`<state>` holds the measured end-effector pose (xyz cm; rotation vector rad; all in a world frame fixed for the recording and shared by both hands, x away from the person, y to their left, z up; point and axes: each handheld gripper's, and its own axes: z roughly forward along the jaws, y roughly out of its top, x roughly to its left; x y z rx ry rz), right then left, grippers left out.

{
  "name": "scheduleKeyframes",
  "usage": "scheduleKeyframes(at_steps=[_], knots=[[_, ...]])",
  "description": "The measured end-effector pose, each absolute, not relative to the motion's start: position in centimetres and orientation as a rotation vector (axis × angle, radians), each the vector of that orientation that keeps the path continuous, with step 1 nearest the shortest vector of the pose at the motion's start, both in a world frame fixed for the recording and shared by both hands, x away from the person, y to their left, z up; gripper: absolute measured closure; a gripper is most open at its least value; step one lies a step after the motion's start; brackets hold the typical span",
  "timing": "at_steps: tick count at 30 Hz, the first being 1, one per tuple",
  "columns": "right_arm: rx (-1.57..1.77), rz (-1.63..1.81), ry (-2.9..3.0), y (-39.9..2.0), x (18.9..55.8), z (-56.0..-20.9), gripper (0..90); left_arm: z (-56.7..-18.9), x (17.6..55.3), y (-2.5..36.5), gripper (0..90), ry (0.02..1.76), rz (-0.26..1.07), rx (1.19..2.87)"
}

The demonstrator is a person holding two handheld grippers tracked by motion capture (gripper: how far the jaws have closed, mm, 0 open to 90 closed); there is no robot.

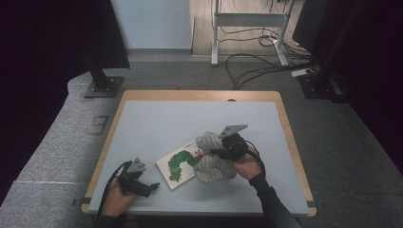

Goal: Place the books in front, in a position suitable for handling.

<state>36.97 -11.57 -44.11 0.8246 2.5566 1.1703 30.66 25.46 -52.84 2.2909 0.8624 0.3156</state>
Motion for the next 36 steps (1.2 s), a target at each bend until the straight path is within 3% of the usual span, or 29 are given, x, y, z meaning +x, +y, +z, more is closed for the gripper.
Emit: scheduleKeyframes(at_steps=[17, 36], knots=[[0.840, 1.126, 2.625, -9.0, 38.4, -49.5, 73.2, -52.9, 30.7, 25.5, 0.0, 0.865, 0.314, 2.287], [0.825, 1.216, 2.686, -8.0, 37.9, -50.4, 72.9, -52.9, 30.7, 25.5, 0.0, 0.865, 0.313, 2.287]])
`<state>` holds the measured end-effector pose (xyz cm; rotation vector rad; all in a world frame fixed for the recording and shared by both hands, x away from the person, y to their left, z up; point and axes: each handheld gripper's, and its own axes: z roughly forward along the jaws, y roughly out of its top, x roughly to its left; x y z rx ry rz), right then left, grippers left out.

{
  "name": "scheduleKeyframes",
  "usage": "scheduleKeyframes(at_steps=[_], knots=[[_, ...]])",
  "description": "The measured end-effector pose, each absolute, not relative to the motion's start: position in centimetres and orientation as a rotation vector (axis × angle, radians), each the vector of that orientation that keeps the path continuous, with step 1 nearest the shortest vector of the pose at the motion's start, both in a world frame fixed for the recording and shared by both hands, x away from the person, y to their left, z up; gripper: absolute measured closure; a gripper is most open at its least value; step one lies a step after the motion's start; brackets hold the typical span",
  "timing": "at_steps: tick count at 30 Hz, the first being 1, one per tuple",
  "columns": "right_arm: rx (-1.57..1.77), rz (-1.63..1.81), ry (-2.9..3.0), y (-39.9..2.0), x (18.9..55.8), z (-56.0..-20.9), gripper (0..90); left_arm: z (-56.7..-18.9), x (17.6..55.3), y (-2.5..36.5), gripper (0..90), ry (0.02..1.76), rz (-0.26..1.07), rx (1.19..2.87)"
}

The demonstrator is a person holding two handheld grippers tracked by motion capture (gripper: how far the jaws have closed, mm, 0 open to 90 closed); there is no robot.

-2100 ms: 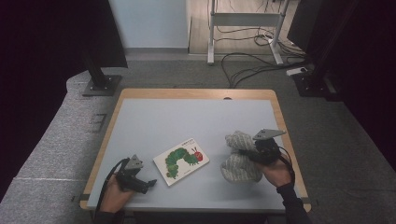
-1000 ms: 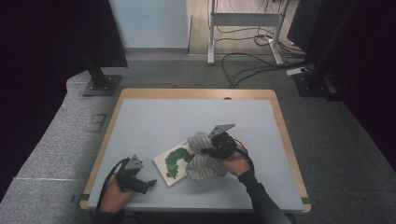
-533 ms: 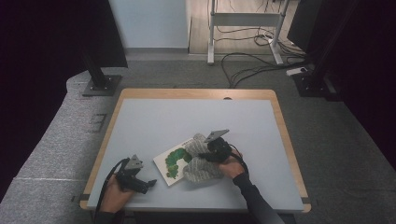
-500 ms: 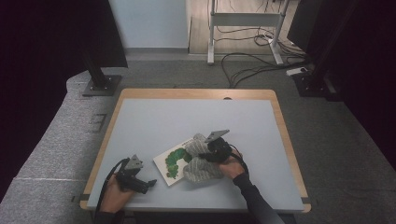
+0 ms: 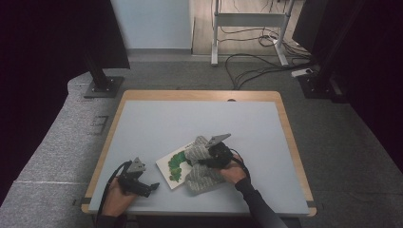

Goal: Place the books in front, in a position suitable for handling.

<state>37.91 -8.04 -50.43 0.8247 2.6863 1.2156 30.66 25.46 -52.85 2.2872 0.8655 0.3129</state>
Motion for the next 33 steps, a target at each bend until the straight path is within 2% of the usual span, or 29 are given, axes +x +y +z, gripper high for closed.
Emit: scheduleKeyframes(at_steps=[18, 33], knots=[[0.695, 1.255, 2.761, -4.4, 36.0, -50.5, 72.7, -52.8, 30.6, 25.6, 0.0, 0.872, 0.315, 2.288], [0.589, 1.264, 2.824, -1.5, 34.0, -50.3, 72.7, -52.8, 30.3, 28.1, 0.0, 0.933, 0.333, 2.268]])
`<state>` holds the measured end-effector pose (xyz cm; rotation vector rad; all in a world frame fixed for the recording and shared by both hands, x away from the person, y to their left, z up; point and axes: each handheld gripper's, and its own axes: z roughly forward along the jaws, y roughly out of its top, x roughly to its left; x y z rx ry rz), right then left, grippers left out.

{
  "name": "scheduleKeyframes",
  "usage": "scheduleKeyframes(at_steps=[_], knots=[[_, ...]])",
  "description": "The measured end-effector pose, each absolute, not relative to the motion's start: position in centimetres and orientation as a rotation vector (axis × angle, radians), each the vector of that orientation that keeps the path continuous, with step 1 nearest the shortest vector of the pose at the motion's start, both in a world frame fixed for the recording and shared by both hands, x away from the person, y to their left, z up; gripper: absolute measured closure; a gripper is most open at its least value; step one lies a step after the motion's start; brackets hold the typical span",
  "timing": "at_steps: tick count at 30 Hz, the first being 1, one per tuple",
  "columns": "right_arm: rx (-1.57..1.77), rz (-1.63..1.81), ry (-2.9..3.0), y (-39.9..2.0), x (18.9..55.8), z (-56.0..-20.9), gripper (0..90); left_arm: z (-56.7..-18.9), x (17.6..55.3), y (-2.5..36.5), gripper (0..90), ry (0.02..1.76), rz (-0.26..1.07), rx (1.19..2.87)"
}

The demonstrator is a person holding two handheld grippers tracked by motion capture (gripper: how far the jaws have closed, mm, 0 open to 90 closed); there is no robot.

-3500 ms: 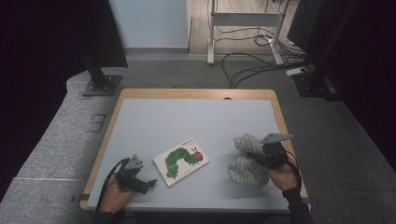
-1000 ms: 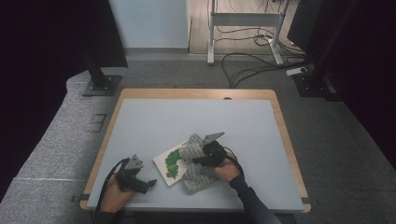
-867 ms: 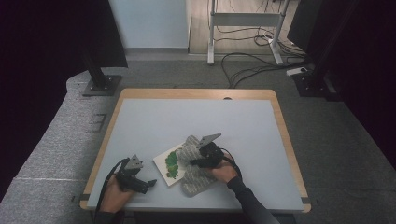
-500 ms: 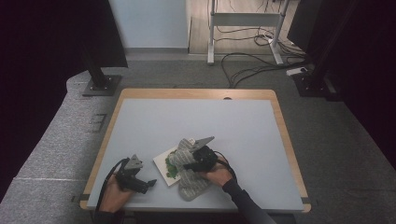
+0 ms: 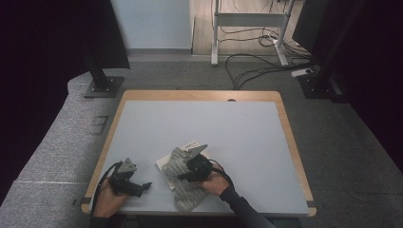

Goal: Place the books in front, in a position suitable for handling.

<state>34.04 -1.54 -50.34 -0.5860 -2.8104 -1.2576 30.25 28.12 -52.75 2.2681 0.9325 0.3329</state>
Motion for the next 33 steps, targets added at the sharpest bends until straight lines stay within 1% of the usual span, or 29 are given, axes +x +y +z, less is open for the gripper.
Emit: scheduleKeyframes(at_steps=[13, 21, 33], knots=[[-0.494, -1.240, -2.811, 0.2, 32.8, -50.3, 72.6, -52.8, 30.2, 28.1, 0.0, 0.931, 0.333, 2.265], [-0.484, -1.237, -2.827, 0.9, 33.2, -50.3, 72.5, -52.8, 30.2, 28.1, 0.0, 0.930, 0.336, 2.266], [-0.524, -1.242, -2.819, 2.1, 35.0, -50.4, 72.4, -52.8, 30.2, 28.1, 0.0, 0.931, 0.336, 2.266]])
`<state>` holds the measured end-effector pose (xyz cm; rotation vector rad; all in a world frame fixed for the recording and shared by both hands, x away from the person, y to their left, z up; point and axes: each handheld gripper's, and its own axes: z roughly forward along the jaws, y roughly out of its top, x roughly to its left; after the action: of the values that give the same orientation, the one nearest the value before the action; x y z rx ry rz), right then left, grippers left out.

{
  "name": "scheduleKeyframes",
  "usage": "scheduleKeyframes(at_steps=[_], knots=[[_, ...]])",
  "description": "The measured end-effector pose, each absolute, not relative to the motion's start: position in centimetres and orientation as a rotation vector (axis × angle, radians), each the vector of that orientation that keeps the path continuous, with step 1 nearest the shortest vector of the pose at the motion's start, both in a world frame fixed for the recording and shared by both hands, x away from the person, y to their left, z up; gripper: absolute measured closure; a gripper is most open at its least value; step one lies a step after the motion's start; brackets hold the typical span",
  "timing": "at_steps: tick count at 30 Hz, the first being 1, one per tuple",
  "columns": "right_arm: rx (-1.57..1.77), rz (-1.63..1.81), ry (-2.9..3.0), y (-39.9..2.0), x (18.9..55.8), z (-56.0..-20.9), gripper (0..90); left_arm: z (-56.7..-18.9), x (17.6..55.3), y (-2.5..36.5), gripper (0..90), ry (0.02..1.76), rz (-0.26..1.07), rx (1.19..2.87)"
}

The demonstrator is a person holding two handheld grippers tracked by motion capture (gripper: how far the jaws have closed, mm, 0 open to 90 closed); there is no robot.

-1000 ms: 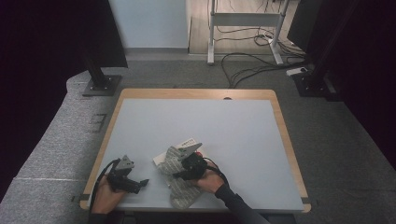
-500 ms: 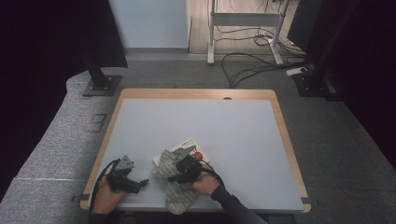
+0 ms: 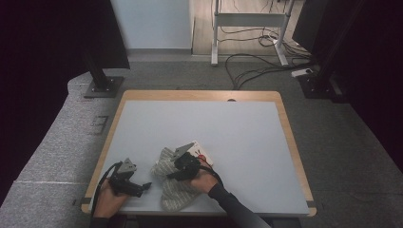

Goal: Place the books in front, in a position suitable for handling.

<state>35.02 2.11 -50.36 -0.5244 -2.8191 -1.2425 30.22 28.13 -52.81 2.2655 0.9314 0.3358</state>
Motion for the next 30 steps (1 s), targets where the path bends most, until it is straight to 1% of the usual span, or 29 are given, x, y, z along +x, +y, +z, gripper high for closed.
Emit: scheduleKeyframes(at_steps=[11, 30], knots=[[-0.547, -1.253, -2.842, 2.8, 36.1, -50.5, 72.4, -52.8, 30.2, 28.1, 0.0, 0.933, 0.336, 2.264], [-0.607, -1.244, -2.862, 1.1, 37.0, -50.5, 72.4, -52.8, 30.2, 28.1, 0.0, 0.933, 0.336, 2.263]])
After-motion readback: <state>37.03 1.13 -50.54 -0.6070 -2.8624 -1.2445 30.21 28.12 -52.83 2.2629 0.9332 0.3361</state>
